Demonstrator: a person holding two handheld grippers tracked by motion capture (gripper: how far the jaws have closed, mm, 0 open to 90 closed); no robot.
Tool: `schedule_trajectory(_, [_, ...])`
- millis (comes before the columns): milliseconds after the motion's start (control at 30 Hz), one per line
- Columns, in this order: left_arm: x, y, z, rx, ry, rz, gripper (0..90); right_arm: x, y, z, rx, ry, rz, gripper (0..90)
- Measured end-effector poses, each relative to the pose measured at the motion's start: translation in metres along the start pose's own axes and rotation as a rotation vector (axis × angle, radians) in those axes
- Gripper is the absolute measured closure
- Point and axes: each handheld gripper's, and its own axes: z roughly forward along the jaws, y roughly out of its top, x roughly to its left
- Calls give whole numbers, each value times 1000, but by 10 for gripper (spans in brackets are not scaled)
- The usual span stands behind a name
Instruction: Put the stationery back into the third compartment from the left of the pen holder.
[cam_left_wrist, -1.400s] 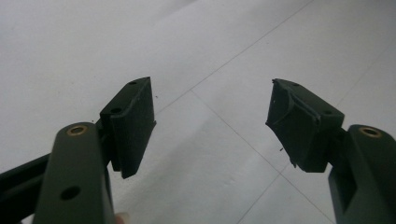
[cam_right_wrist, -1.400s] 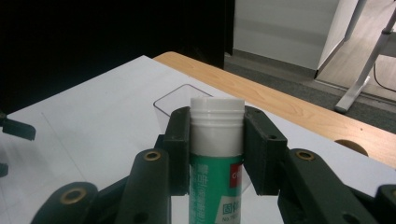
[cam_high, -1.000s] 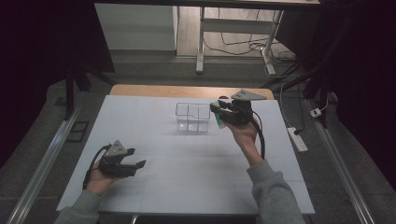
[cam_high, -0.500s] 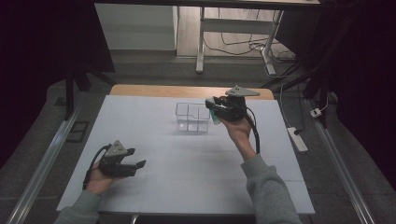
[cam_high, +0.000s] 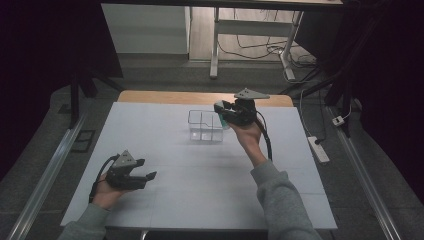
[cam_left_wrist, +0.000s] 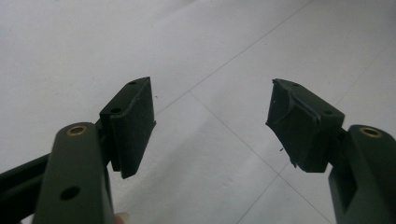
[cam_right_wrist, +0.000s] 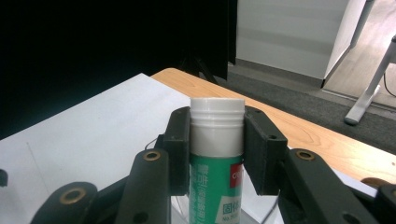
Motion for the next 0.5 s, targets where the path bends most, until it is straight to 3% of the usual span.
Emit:
schedule_trajectory(267, [1,-1,-1,-2,-2,-3,312,-2,4,20,-7,-4,0,639])
schedule_trajectory(500, [1,-1,-1,-3,-1,-6,312,-14,1,31,-26,-32,25,638])
